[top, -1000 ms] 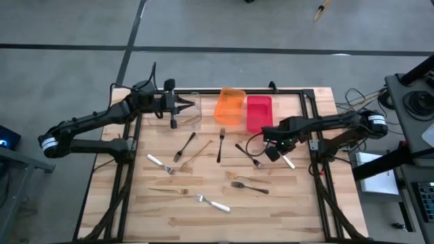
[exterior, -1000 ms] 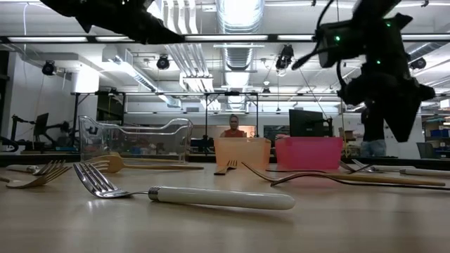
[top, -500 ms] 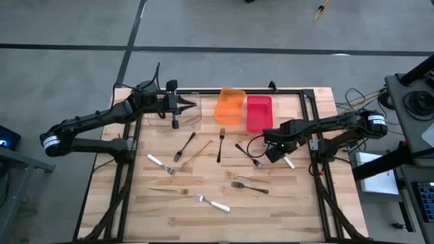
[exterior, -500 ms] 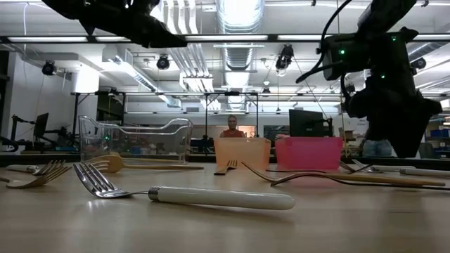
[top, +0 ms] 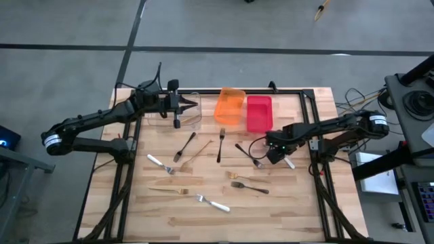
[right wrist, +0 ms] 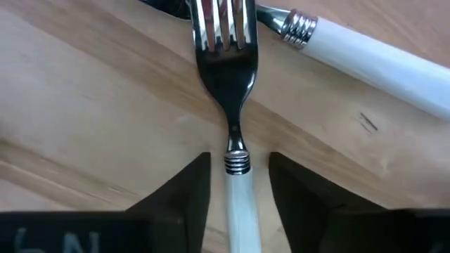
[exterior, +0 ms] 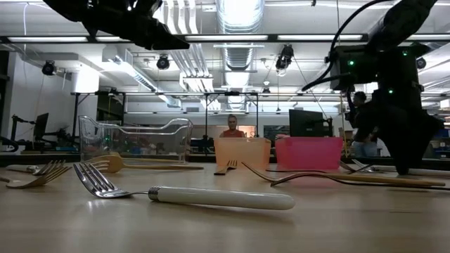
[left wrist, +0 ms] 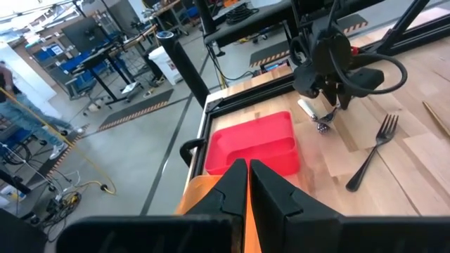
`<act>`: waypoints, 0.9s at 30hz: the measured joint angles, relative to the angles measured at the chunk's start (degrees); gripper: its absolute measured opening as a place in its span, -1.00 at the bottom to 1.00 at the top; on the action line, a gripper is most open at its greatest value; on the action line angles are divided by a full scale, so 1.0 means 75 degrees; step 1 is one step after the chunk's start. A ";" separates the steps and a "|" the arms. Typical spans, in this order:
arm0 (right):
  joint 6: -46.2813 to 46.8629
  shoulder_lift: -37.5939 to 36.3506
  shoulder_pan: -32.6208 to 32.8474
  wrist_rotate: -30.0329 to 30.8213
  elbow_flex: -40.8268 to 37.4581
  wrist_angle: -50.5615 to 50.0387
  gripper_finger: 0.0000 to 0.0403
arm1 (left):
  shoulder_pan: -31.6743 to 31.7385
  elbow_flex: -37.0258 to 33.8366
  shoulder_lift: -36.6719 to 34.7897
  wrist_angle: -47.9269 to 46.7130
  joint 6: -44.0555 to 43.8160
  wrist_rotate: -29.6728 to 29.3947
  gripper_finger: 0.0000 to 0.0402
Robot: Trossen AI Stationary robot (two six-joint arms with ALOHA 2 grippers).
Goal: Sort silverware by color (type)
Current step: Put the white fork into the red bin
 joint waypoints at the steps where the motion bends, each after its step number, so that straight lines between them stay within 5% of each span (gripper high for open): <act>1: -0.0036 0.0000 0.0000 0.0028 -0.0051 0.0042 -0.45 | 0.0000 0.0000 0.0000 0.0004 -0.0002 0.0000 -1.00; 9: -0.0235 0.0006 0.0000 0.0072 -0.0127 0.0132 -0.87 | 0.0000 0.0000 0.0000 0.0008 -0.0001 0.0000 -1.00; 19: -0.0474 -0.0354 0.0000 -0.0723 0.0092 0.0176 -0.87 | 0.0006 0.0001 -0.0019 0.0127 0.0228 0.0000 -1.00; 27: -0.0125 -0.0564 0.0003 -0.0946 0.1757 0.0161 -0.88 | 0.0205 0.0012 -0.0029 0.0106 0.0619 -0.0075 -1.00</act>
